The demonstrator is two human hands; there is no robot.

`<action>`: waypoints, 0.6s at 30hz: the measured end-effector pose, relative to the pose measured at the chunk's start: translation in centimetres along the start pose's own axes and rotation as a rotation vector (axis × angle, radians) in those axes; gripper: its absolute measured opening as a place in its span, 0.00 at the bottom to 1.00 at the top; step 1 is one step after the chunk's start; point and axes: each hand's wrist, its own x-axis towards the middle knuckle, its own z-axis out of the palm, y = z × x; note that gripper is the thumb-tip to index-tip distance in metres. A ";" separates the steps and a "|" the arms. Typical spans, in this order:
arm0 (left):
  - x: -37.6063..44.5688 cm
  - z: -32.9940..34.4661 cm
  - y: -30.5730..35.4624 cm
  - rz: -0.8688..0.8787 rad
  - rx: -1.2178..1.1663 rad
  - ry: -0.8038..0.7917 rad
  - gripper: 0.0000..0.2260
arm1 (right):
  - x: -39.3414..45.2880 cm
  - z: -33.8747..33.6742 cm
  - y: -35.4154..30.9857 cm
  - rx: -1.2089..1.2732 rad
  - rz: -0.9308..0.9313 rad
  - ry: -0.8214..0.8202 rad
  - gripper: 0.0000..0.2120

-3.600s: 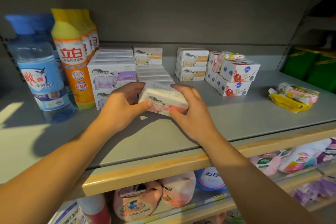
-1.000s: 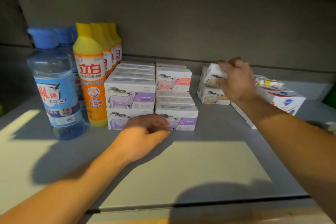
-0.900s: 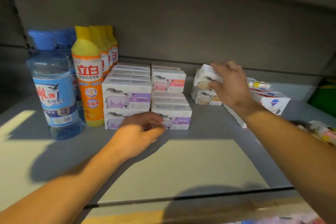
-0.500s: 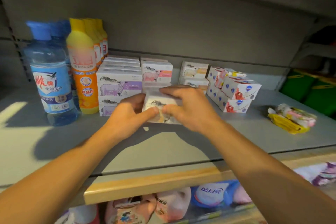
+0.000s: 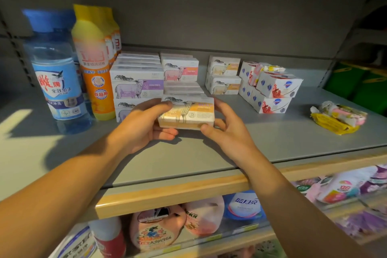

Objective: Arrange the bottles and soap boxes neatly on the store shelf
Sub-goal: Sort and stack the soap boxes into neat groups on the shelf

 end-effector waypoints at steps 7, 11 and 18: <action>-0.4 0.0 0.0 0.009 0.043 -0.143 0.25 | 0.7 -0.2 -0.2 0.114 0.225 0.158 0.23; -0.2 -0.3 -0.3 0.027 0.109 -0.159 0.29 | 0.9 -0.3 -0.2 0.073 0.282 0.189 0.30; -0.1 -0.3 -0.5 0.042 0.133 -0.144 0.32 | 0.9 -0.3 -0.1 0.038 0.294 0.166 0.30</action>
